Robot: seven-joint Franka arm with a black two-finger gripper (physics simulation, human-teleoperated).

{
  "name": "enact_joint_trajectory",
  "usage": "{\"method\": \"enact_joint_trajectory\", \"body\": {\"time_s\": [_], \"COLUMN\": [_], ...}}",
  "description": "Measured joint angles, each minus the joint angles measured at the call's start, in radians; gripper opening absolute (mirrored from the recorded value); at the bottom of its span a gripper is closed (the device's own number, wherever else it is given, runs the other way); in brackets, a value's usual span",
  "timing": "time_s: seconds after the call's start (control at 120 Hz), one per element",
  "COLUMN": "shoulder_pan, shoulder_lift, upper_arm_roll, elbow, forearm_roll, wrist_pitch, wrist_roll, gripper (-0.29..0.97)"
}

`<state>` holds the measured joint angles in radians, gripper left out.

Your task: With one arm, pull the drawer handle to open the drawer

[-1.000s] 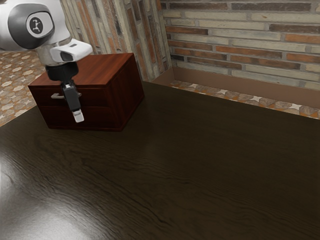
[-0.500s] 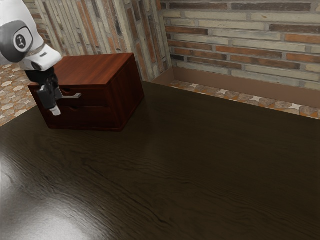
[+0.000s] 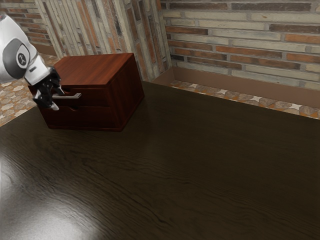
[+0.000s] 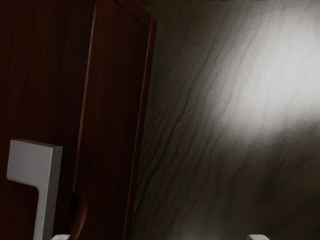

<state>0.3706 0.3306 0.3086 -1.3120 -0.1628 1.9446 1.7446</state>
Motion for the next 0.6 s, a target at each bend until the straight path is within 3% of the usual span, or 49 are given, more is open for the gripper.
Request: {"method": "enact_joint_trajectory", "body": {"time_s": [0.242,0.6], "shoulder_pan": [0.045,0.081], "shoulder_lift": [0.034,0.08], "upper_arm_roll": [-0.022,-0.038], "elbow": [0.005,0.023], "forearm_roll": [-0.126,-0.159], "wrist_pitch": [0.109,0.171], "wrist_roll": [0.203,0.397], "gripper": [0.33,0.27]}}
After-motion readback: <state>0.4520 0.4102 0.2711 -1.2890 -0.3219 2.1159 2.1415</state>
